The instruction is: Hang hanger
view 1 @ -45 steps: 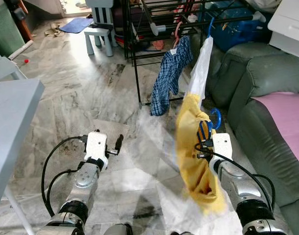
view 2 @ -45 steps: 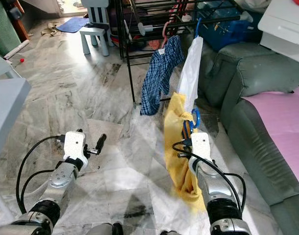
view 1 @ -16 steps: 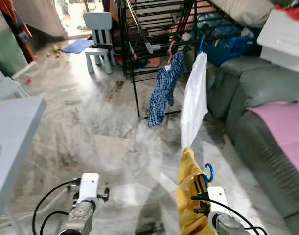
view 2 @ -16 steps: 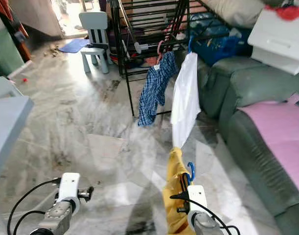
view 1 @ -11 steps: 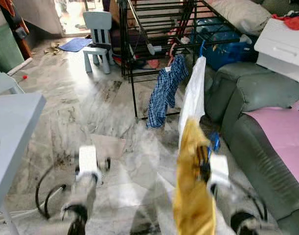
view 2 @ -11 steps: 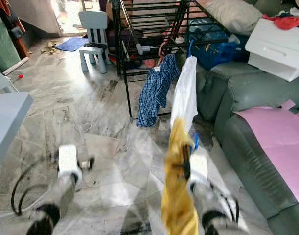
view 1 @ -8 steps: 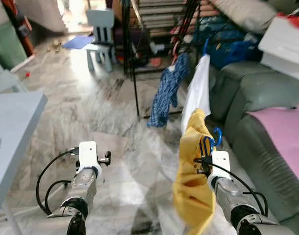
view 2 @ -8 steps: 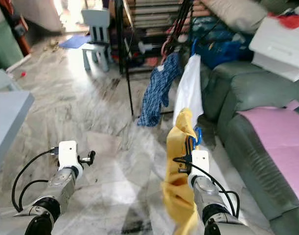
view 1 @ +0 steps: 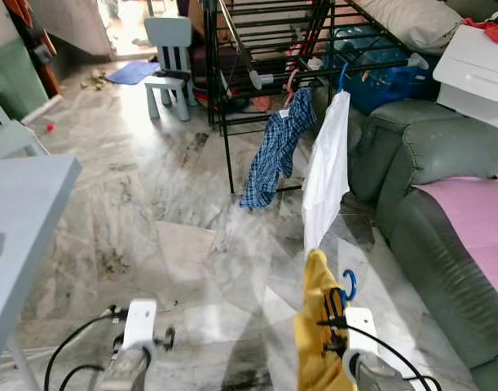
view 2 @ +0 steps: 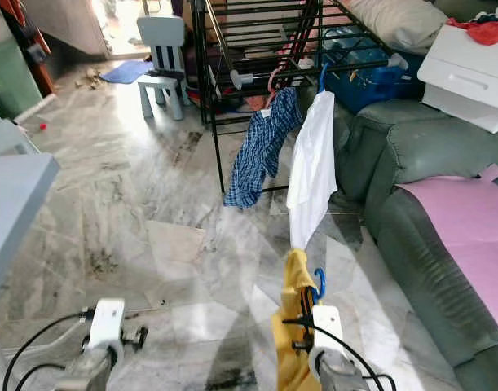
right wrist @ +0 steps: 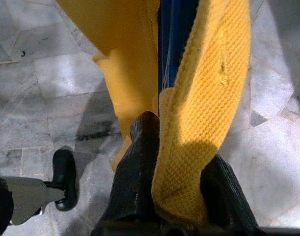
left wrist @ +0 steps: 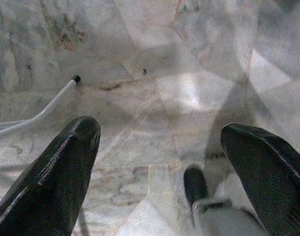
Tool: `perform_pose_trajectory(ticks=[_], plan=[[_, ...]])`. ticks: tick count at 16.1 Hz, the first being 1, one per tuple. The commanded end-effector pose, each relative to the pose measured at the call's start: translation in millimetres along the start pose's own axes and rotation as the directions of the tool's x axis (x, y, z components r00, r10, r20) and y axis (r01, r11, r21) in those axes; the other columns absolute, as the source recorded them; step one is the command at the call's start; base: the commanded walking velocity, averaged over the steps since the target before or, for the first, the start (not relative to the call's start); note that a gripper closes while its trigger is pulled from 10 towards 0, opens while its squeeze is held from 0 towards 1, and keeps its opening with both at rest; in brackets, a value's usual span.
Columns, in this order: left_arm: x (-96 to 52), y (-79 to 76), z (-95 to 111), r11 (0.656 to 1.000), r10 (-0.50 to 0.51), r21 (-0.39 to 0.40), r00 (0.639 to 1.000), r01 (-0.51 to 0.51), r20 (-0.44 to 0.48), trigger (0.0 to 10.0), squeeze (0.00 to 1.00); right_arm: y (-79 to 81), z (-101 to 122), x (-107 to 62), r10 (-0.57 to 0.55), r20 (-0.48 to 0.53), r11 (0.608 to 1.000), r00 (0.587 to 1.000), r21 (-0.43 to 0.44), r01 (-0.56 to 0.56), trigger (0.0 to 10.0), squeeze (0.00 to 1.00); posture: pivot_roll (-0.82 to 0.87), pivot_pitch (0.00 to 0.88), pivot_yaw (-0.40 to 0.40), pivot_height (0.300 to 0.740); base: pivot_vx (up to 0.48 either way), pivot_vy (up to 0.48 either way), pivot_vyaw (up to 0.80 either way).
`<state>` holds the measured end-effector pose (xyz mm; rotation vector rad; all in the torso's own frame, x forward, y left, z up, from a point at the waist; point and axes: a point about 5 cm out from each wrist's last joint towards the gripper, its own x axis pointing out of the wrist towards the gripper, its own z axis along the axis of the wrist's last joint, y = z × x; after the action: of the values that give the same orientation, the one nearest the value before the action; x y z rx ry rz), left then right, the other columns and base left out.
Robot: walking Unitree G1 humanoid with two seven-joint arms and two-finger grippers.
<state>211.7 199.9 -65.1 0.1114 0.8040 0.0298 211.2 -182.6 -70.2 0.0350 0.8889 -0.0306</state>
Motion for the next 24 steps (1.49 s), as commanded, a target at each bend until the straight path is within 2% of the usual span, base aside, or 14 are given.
perform_pose_trajectory(ticks=[1, 3, 4, 5, 6, 7, 8, 9, 15, 17, 24], plan=[[0.1, -5.0, -2, 0.998, -0.035, 0.047, 0.999, 0.035, -0.02, 10.0, 0.0, -2.1, 3, 0.2, -0.008, 0.014, 1.0, 1.0, 0.021, 0.008, 0.0, 0.0, -0.07, 0.0, 0.04, 0.74, 0.0, 0.0, 0.0], [-0.7, -14.2, -6, 0.995, -0.077, 0.064, 0.996, 0.079, -0.032, 10.0, 0.0, -1.7, -4, -1.1, 0.002, -0.009, 1.0, 1.0, 0.002, -0.002, 0.2, 0.0, -0.07, 0.0, 0.045, 0.74, 0.0, 0.0, 0.0], [-0.5, -19.4, -5, 0.992, -0.101, 0.069, 0.995, 0.103, -0.027, 10.0, 0.0, -1.6, -5, -1.1, 0.003, -0.007, 1.0, 1.0, 0.003, -0.003, 1.4, 0.0, -0.08, 0.0, 0.048, 0.74, 0.0, 0.0, 0.0], [-0.4, -23.7, -4, 0.989, -0.124, 0.083, 0.992, 0.126, -0.023, 10.0, 0.0, -1.4, -5, -1.2, 0.003, -0.005, 1.0, 1.0, 0.008, -0.003, 3.6, 0.0, -0.08, 0.0, 0.05, 0.74, 0.0, 0.0, 0.0], [-0.5, -26.6, -4, 0.986, -0.141, 0.09, 0.99, 0.142, -0.023, 10.0, 0.0, -1.4, -5, -1.2, 0.003, -0.006, 1.0, 1.0, 0.009, -0.003, 3.7, 0.0, -0.09, 0.0, 0.052, 0.74, 0.0, 0.0, 0.0], [-0.7, -29.3, -4, 0.983, -0.151, 0.102, 0.988, 0.153, -0.027, 10.0, 0.0, -1.1, -6, -1.3, 0.004, -0.008, 1.0, 1.0, 0.008, -0.003, 3.3, 0.0, -0.09, 0.0, 0.054, 0.74, 0.0, 0.0, 0.0], [-1.2, -32.2, -6, 0.981, -0.158, 0.112, 0.987, 0.161, -0.032, 10.0, 0.0, -0.6, -6, -1.4, 0.006, -0.01, 1.0, 1.0, 0.008, -0.006, 5.8, 0.0, -0.09, 0.0, 0.057, 0.74, 0.0, 0.0, 0.0], [-2.1, -35.2, -9, 0.977, -0.169, 0.128, 0.985, 0.173, -0.04, 10.0, 0.0, 0.5, -9, -1.7, 0.012, -0.018, 1.0, 1.0, 0.002, -0.012, 10.0, 0.0, -0.1, 0.0, 0.059, 0.74, 0.0, 0.0, 0.0], [-1.2, -32.6, -7, 0.972, -0.172, 0.152, 0.984, 0.178, -0.051, 10.0, 0.0, 3.7, -12, -2.2, 0.032, -0.021, 0.999, 0.999, -0.002, -0.032, 10.0, 0.0, -0.1, 0.0, 0.065, 0.74, 0.209, 0.0, 0.0], [-0.4, -32.0, -6, 0.974, -0.17, 0.142, 0.983, 0.177, -0.063, 10.0, 0.0, 4.3, -12, -2.2, 0.04, -0.028, 0.999, 0.999, -0.028, -0.041, 10.0, 0.0, -0.1, 0.0, 0.063, 0.74, 0.261, 0.0, 0.0], [-1.4, -30.6, -9, 0.971, -0.181, 0.148, 0.981, 0.19, -0.076, 10.0, 0.0, 5.9, -13, -2.2, 0.053, -0.026, 0.998, 0.998, -0.039, -0.054, 10.0, 0.0, -0.11, 0.0, 0.067, 0.74, 0.178, -0.403, 0.59]])
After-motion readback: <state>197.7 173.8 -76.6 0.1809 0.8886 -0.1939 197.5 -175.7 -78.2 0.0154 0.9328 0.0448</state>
